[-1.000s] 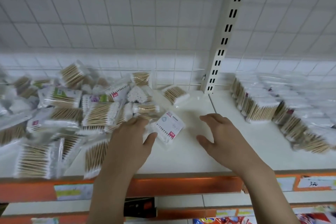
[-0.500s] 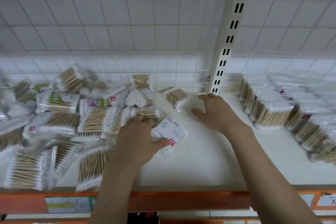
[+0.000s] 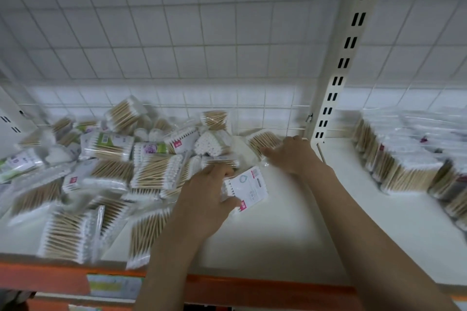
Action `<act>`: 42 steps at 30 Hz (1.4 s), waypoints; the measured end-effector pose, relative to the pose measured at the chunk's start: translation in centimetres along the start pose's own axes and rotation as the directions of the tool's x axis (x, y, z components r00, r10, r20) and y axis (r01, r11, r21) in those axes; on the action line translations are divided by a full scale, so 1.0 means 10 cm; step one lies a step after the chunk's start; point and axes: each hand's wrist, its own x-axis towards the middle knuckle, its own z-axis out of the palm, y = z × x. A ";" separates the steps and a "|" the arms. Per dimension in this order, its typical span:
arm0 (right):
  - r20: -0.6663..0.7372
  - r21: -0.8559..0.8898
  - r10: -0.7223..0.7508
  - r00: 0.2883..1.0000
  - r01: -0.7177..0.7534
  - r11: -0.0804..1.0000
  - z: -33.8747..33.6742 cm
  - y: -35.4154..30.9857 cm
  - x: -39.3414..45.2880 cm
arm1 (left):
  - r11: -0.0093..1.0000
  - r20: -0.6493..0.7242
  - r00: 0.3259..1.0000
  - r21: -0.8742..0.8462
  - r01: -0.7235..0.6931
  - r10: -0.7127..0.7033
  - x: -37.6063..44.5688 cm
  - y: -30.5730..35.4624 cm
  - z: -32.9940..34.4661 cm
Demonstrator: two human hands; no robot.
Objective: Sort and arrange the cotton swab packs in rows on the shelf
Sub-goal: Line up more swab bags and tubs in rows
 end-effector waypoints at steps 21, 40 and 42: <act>-0.497 0.547 0.106 0.861 0.216 0.809 -0.12 0.49 -1.37 | 0.930 -0.387 0.921 -0.320 -0.183 0.049 -0.02 0.32 0.16; -0.604 0.042 -0.121 0.788 0.183 0.982 -0.79 1.25 -1.92 | 0.919 -0.389 0.885 -0.185 -0.348 0.257 -0.05 0.83 0.36; -0.586 0.025 -0.120 0.802 0.165 0.986 -0.94 1.38 -1.91 | 0.924 -0.390 0.880 -0.149 -0.352 0.272 -0.05 0.95 0.43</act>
